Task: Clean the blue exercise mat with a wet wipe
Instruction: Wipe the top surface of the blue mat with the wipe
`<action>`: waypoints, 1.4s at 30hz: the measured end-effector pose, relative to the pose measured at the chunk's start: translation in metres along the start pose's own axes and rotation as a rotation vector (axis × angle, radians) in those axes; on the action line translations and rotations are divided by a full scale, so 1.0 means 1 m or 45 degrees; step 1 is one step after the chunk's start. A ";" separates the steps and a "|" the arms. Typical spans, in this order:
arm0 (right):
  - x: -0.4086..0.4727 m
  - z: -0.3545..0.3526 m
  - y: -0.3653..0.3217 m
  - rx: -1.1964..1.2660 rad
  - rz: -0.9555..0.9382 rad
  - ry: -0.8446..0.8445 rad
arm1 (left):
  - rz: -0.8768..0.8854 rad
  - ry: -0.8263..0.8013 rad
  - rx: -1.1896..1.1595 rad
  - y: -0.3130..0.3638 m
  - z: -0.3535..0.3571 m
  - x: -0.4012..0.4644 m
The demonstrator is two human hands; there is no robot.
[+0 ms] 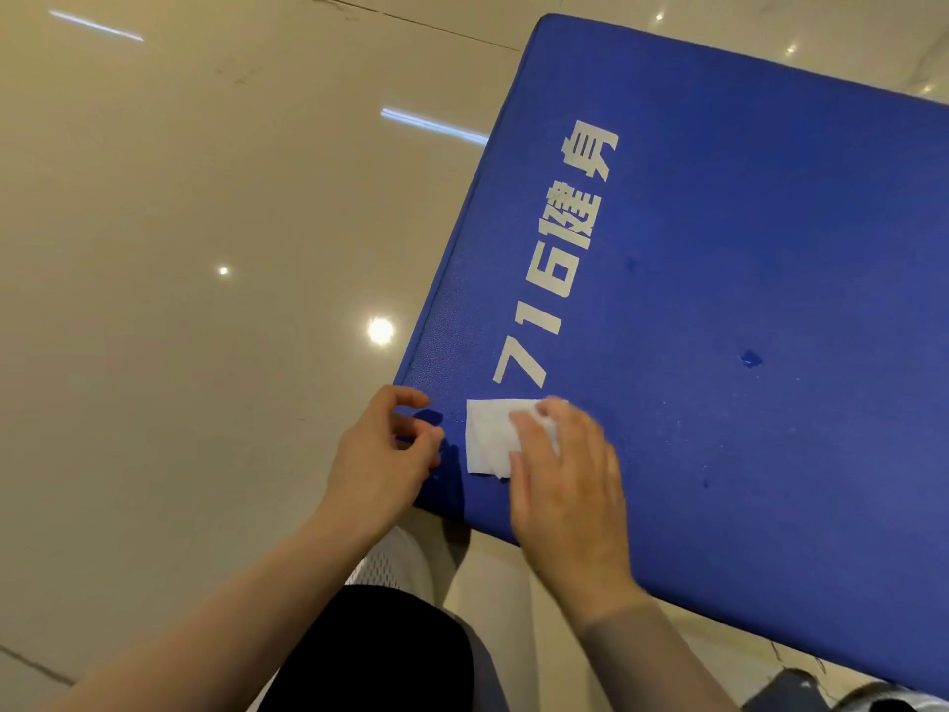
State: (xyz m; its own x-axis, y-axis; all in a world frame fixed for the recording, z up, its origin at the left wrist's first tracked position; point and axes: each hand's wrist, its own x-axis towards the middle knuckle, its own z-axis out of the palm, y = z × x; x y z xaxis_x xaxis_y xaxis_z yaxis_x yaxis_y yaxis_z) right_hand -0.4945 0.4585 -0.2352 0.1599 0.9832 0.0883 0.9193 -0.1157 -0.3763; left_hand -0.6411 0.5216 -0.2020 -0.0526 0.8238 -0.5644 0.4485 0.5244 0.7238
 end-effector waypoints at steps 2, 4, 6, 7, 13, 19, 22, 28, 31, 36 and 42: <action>-0.017 0.010 -0.005 -0.022 0.028 -0.076 | -0.036 0.033 -0.013 -0.007 -0.007 -0.003; -0.022 0.019 -0.011 -0.074 0.099 -0.172 | -0.063 0.041 -0.035 -0.012 -0.010 -0.006; -0.014 0.025 -0.015 -0.049 0.159 -0.162 | -0.072 0.037 -0.055 -0.015 -0.011 -0.007; -0.008 0.027 -0.018 -0.007 0.185 -0.124 | -0.070 0.027 -0.054 -0.016 -0.012 -0.008; 0.002 0.022 0.003 0.048 -0.054 -0.039 | -0.003 0.089 -0.022 -0.015 -0.026 -0.010; -0.004 0.009 0.034 -0.064 -0.110 0.024 | 0.083 0.214 0.139 -0.023 -0.035 -0.002; -0.017 0.022 0.002 0.000 -0.380 -0.209 | -0.013 0.142 0.074 -0.029 -0.031 0.002; 0.020 0.016 -0.003 0.127 -0.774 -0.401 | -0.081 0.100 0.096 -0.032 -0.033 0.005; 0.041 0.012 0.025 0.064 -0.737 -0.370 | -0.083 0.069 0.150 -0.034 -0.035 0.005; 0.058 -0.001 0.086 0.013 0.225 0.090 | -0.113 0.076 0.166 -0.032 -0.034 0.010; 0.020 0.038 -0.024 0.374 -0.227 -0.200 | -0.221 0.185 -0.027 -0.031 -0.029 0.015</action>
State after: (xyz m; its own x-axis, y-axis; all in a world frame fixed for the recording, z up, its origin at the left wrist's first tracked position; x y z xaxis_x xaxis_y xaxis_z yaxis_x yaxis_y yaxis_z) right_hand -0.5275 0.4861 -0.2594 -0.0717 0.9965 0.0423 0.7819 0.0825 -0.6179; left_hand -0.6819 0.5240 -0.2216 -0.2560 0.7423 -0.6192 0.4030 0.6642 0.6296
